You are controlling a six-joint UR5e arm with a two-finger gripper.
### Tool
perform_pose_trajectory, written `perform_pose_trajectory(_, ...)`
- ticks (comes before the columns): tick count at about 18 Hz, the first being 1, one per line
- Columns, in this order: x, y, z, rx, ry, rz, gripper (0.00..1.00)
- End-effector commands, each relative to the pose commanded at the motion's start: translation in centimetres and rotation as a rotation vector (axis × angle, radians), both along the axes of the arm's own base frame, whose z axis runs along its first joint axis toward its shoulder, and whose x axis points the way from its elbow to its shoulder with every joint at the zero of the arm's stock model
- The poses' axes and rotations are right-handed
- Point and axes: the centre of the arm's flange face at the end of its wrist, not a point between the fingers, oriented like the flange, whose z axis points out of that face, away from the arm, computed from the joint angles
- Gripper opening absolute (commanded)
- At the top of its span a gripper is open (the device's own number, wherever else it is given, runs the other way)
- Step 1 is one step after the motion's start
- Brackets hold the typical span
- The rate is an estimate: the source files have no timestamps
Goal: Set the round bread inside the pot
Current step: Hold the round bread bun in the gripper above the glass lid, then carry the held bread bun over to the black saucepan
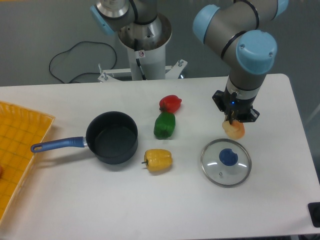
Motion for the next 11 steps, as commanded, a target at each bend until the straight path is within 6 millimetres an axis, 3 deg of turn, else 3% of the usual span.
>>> perform_pose_trajectory(6, 1.1, 0.2, 0.4, 0.021, -0.006, -0.006, 0.00)
perform_pose_trajectory(9, 2.8, 0.0, 0.4, 0.025, -0.019, -0.009, 0.00)
perform_pose_trajectory(11, 4.9, 0.4, 0.8, 0.038, -0.022, -0.024, 0.00)
